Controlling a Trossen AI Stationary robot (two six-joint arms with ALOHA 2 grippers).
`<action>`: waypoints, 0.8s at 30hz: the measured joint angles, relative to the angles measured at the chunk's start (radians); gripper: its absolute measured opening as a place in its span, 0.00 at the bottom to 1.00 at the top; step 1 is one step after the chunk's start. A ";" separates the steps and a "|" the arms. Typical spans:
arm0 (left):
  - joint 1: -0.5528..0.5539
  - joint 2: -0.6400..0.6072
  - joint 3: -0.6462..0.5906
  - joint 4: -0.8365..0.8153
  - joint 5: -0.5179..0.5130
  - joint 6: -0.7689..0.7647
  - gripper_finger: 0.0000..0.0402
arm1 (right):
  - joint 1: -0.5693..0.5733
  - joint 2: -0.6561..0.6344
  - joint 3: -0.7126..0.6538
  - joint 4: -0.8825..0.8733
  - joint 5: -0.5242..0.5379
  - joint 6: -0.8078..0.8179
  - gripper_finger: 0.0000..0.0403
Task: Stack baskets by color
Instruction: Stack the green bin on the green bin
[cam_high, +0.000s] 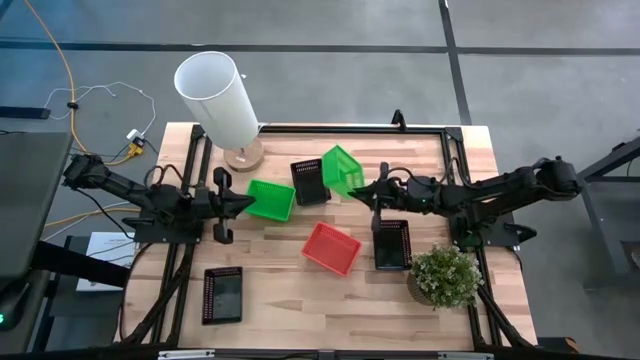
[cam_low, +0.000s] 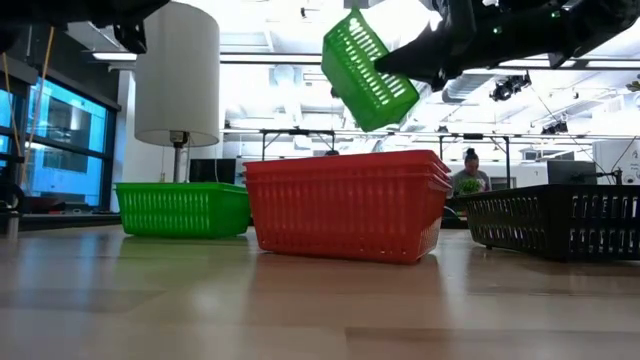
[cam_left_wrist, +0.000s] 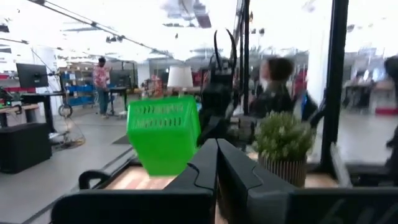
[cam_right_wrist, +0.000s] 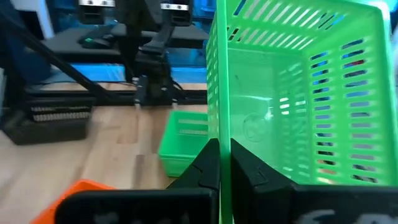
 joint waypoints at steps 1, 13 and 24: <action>0.000 0.000 0.000 0.022 0.007 -0.008 0.00 | 0.003 0.000 0.000 0.004 -0.013 0.007 0.00; 0.000 -0.001 0.000 0.256 0.341 -0.040 0.00 | 0.035 0.327 0.324 -0.115 0.012 -0.010 0.00; 0.000 0.002 0.000 0.250 0.259 0.012 0.00 | 0.012 0.798 0.869 -0.339 0.064 -0.070 0.00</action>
